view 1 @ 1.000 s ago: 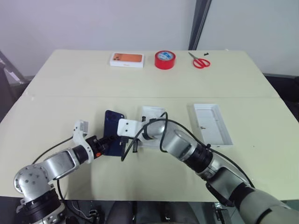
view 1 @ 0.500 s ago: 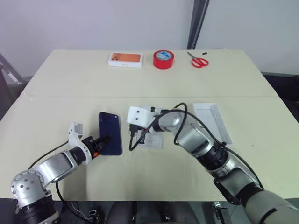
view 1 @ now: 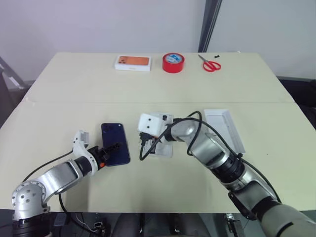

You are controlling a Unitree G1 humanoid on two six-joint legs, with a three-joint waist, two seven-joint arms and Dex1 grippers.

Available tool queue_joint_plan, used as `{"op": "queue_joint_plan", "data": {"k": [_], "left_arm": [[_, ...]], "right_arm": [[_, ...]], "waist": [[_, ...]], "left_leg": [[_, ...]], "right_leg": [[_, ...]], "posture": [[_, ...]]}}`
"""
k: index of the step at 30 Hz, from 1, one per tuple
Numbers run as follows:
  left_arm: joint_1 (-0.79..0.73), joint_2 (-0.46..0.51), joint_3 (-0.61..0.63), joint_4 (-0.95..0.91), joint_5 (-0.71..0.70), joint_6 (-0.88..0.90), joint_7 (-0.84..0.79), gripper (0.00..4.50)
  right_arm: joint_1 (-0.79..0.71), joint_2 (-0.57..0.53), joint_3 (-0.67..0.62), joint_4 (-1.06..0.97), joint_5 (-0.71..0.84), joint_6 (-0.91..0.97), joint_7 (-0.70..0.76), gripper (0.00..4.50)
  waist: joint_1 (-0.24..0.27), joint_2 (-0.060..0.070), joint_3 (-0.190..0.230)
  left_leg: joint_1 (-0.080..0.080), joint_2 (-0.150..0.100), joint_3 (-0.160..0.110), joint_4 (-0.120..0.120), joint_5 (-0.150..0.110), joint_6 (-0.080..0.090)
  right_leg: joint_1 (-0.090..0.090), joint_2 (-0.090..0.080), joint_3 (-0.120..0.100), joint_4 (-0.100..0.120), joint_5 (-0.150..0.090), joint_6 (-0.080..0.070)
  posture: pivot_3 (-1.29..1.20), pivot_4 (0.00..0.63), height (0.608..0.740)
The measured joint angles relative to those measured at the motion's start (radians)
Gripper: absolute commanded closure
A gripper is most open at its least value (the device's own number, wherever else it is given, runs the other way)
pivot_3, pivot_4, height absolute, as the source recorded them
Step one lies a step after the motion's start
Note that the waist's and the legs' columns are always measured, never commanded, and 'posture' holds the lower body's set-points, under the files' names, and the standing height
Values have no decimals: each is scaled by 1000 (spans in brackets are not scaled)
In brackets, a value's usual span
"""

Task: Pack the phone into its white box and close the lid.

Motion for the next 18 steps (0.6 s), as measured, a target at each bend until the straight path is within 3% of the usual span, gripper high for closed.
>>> {"op": "queue_joint_plan", "data": {"k": [18], "left_arm": [[94, 130, -29, -11, -95, -113, -17, 2200]], "right_arm": [[0, 1, 2, -17, 14, 8, -7, 4500]], "waist": [[1, 0, 1]], "left_leg": [[0, 0, 0, 0, 0, 0]], "right_leg": [[0, 0, 0, -1, 0, 0]], "posture": [[0, 150, 733]]}}
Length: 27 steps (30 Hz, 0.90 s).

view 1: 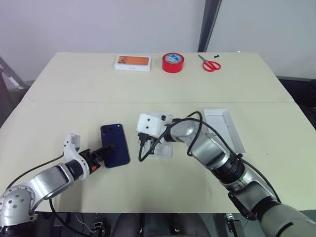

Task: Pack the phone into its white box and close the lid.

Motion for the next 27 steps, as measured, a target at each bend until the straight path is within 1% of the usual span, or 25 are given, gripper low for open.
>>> {"op": "queue_joint_plan", "data": {"k": [2, 3, 4, 5, 6, 7, 16, 20, 23, 25, 27], "left_arm": [[0, 0, -16, 0, -1, -9, -4, 2714], [1, 0, -26, 0, -2, -12, -4, 3062], [2, 0, -31, 0, -3, -16, -5, 3444], [3, -2, -33, 0, -12, -25, -12, 3988], [-3, -4, -29, -17, -35, -36, -26, 4353], [-5, -2, -30, -33, -45, -45, -30, 4457], [21, 3, -32, -33, -73, -105, -34, 4457], [-15, -27, -28, -31, -113, -169, -1, 4457], [-62, -32, -27, -32, -124, -187, 24, 4457], [-106, -32, -38, -35, -125, -193, 39, 4457], [-181, -30, -81, -35, -127, -190, 56, 4457]], "right_arm": [[0, 1, 0, 0, 0, 0, -1, 4500], [0, 2, 0, 0, 0, 0, -1, 4500], [0, 3, 0, 0, 0, 0, -1, 4500], [0, 2, 0, 0, 0, 0, -2, 4500], [0, 0, 0, 0, 0, 1, -2, 4500], [-1, 1, 0, 0, 0, 1, -3, 4500], [1, -1, 3, -3, 8, 6, -7, 4500], [-3, -27, -16, -3, 15, 2, -5, 4500], [-4, -91, -92, -11, 50, -10, 22, 4500], [3, -144, -169, -47, 100, -23, 62, 4500], [38, -208, -263, -108, 172, -59, 118, 4500]], "waist": [[0, 0, 0], [0, 0, 0], [0, 0, 0], [0, 0, 0], [2, 0, 0], [2, 0, 0], [-1, 0, 1], [4, 0, 1], [8, -1, 2], [8, -2, 4], [11, -3, 4]], "left_leg": [[0, 0, 0, 0, 0, 0], [0, 0, 0, 0, 0, 0], [0, 0, 0, 0, 0, 0], [0, 0, 0, 0, 0, 0], [0, 0, 0, 0, 0, 0], [1, 0, 0, 0, 0, 0], [0, 0, 0, 0, 0, 0], [-1, 0, 0, 0, 0, 0], [-1, 0, 0, 0, 0, 1], [-2, 0, 0, 0, -1, 1], [-2, 0, 0, 0, -1, 2]], "right_leg": [[0, 0, 0, 0, 0, 0], [0, 0, 0, 0, 0, 0], [0, 0, 0, 0, 0, 0], [0, 0, 0, 0, 0, 0], [1, 0, 0, 0, 0, 0], [1, -1, -1, -1, 0, 0], [0, 0, 0, 0, 0, 0], [0, -1, -1, -1, 0, 0], [1, -1, -1, -2, 0, 0], [1, -1, -1, -3, 0, 0], [1, -1, -2, -3, 0, 0]], "posture": [[0, 150, 733], [0, 150, 733], [0, 150, 733], [0, 150, 733], [0, 150, 733], [0, 150, 733], [0, 150, 733], [0, 150, 733], [0, 150, 733], [0, 150, 733], [0, 150, 733]]}}
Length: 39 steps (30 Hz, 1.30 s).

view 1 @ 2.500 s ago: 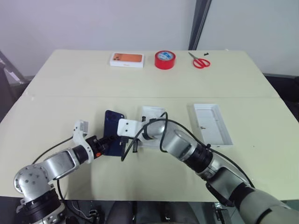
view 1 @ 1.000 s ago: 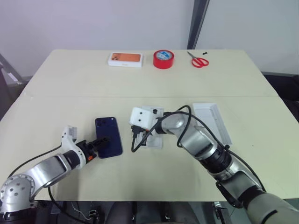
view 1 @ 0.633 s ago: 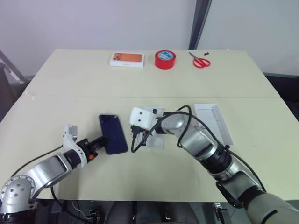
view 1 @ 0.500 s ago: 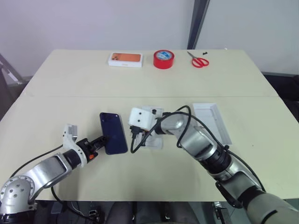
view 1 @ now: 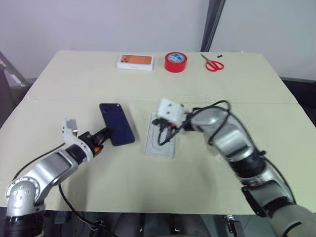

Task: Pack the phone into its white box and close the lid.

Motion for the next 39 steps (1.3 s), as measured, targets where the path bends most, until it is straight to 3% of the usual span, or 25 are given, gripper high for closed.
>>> {"op": "queue_joint_plan", "data": {"k": [5, 11, 28, 29, 36, 39], "left_arm": [[-128, -12, -136, 47, -3, 44, 7, 4457], [-219, -35, -251, 139, 22, 107, -3, 4457], [-339, -153, -310, 299, 171, 231, -74, 4457], [-339, -159, -310, 299, 172, 236, -74, 3546], [-339, -162, -304, 288, 171, 259, -82, 206], [-340, -135, -294, 250, 165, 270, -87, 206]], "right_arm": [[106, -118, -123, -47, 110, -50, 84, 4500], [182, -195, -148, -53, 120, -80, 81, 4500], [232, -209, -145, -90, 119, -71, -2, 4500], [232, -209, -144, -90, 119, -71, -4, 4500], [230, -209, -136, -87, 118, -71, -12, 4500], [229, -210, -136, -81, 112, -72, -17, 4500]], "waist": [[-8, 0, 0], [-9, 0, 0], [-4, 0, 1], [-3, 0, 1], [-3, 0, 1], [-4, 0, 1]], "left_leg": [[1, 0, 1, 1, 0, 1], [1, 1, 0, 1, 0, 0], [1, 1, 0, 2, 2, -3], [1, 1, 0, 2, 2, -4], [1, 1, 0, 2, 3, -4], [1, 1, 0, 2, 3, -4]], "right_leg": [[1, 1, 1, 1, 0, 0], [0, 3, 1, 2, 0, 0], [0, 4, 2, 2, 0, 0], [0, 4, 2, 2, 0, 0], [0, 4, 2, 2, 0, 0], [0, 4, 2, 3, 0, 0]], "posture": [[0, 150, 733], [0, 150, 733], [0, 150, 733], [0, 150, 733], [0, 150, 733], [0, 150, 733]]}}
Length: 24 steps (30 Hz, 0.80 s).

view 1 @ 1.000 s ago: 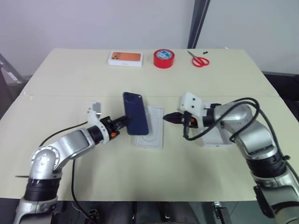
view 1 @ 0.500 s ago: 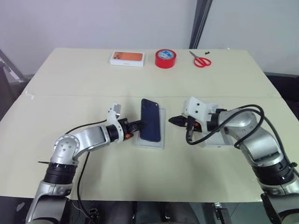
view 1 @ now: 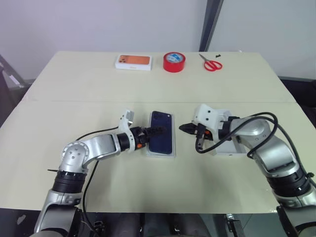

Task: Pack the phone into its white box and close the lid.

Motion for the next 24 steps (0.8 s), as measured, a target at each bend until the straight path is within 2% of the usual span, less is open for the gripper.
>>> {"op": "queue_joint_plan", "data": {"k": [11, 14, 16, 17, 18, 20, 21, 22, 24], "left_arm": [[-45, 221, 68, -145, -8, 25, -84, 206], [-48, 259, 99, -145, 55, 18, -129, 206], [-41, 304, 84, -173, 184, 1, -201, 206], [-30, 355, 47, -207, 312, -24, -263, 683], [-12, 399, 6, -233, 443, -62, -321, 942], [27, 437, -62, -251, 648, -151, -412, 1807], [50, 453, -114, -256, 775, -213, -471, 2407], [55, 451, -153, -256, 854, -247, -509, 2974], [48, 423, -199, -245, 965, -291, -562, 3823]], "right_arm": [[-7, -16, 1, 36, -4, -10, -1, 4500], [-7, -16, 1, 43, -6, -17, -1, 4500], [-7, -16, 6, 44, -13, -18, -3, 4500], [-7, -16, 13, 49, -20, -19, -9, 4500], [-8, -15, 22, 60, -31, -18, -16, 4500], [-14, -11, 36, 90, -47, -9, -34, 4500], [-25, -4, 43, 112, -56, 7, -49, 4500], [-34, 2, 47, 125, -66, 20, -60, 4500], [-52, 18, 65, 134, -78, 43, -74, 4500]], "waist": [[0, 0, 0], [0, 0, 0], [0, 0, 0], [-2, 0, 0], [-2, 0, 0], [-1, 1, 1], [-1, 1, 1], [0, 1, 1], [3, 1, 1]], "left_leg": [[0, 0, 0, 0, 0, 0], [0, 0, 0, 0, 0, 0], [0, 0, 0, 0, 0, 0], [0, 0, 1, 0, 1, -1], [1, 0, 2, -1, 1, -1], [1, 0, 3, -1, 1, -1], [1, 0, 3, -1, 1, -1], [1, 0, 3, -1, 0, -1], [1, 0, 3, -1, -1, 2]], "right_leg": [[0, 0, 0, 0, 0, 0], [0, 0, 0, 0, 0, 0], [0, 1, 0, 0, 0, 0], [0, 2, 0, 0, 0, 0], [0, 2, 1, -1, 0, 0], [0, 2, 1, -1, 0, 0], [0, 2, 2, -1, 0, 0], [0, 2, 2, -1, 0, -1], [0, 2, 1, -1, 0, 0]], "posture": [[0, 150, 733], [0, 150, 733], [0, 150, 733], [0, 150, 733], [0, 150, 733], [0, 150, 733], [0, 150, 733], [0, 150, 733], [0, 150, 733]]}}
